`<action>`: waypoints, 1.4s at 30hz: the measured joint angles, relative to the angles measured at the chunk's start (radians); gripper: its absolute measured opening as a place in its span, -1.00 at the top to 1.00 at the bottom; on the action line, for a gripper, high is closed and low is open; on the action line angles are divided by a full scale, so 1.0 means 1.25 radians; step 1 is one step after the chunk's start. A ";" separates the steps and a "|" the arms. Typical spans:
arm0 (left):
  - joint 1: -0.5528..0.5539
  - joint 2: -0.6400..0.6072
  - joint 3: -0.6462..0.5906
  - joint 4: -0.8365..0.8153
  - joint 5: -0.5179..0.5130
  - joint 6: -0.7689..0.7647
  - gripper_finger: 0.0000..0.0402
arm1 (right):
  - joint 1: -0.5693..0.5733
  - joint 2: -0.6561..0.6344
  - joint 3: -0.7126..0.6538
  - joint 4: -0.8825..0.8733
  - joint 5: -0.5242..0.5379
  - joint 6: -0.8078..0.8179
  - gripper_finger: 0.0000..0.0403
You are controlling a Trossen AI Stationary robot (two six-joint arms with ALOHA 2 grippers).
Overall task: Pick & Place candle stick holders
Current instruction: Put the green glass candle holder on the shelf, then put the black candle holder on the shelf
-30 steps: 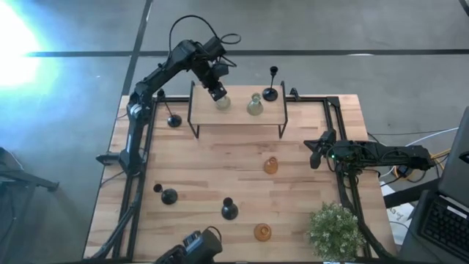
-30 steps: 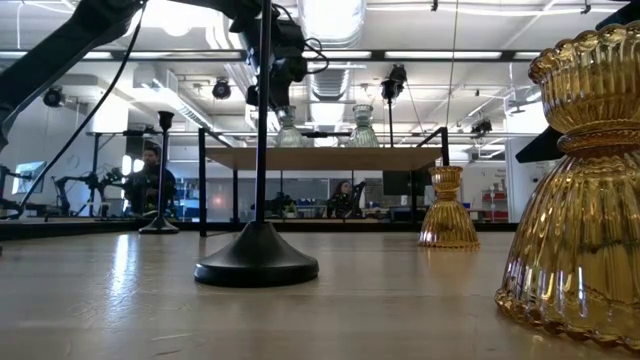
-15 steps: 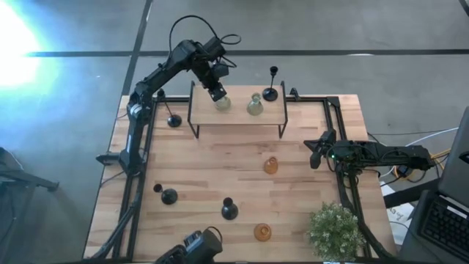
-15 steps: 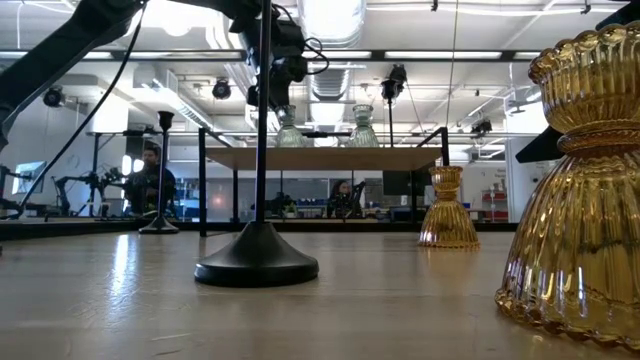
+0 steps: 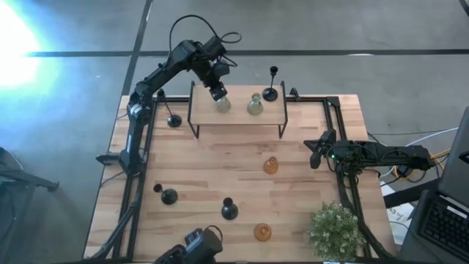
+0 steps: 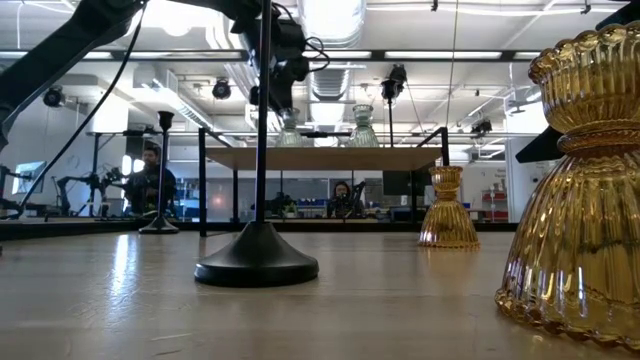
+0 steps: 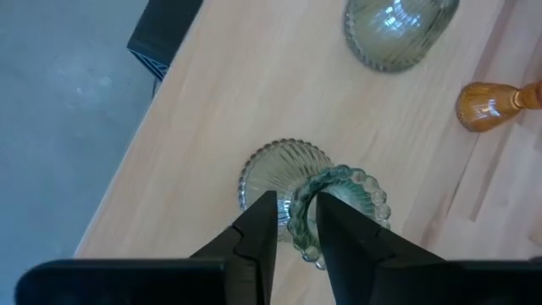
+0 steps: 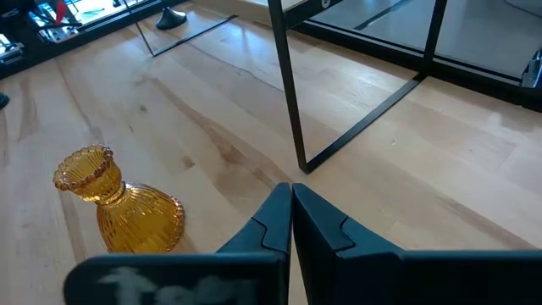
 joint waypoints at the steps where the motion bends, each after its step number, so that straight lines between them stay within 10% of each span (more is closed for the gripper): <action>1: 0.000 0.000 0.000 0.002 0.000 -0.001 0.54 | 0.000 0.000 0.000 0.000 0.000 0.000 0.96; 42: 0.000 -0.085 0.000 0.028 0.007 -0.004 0.43 | 0.000 0.000 0.000 0.000 0.000 0.000 0.96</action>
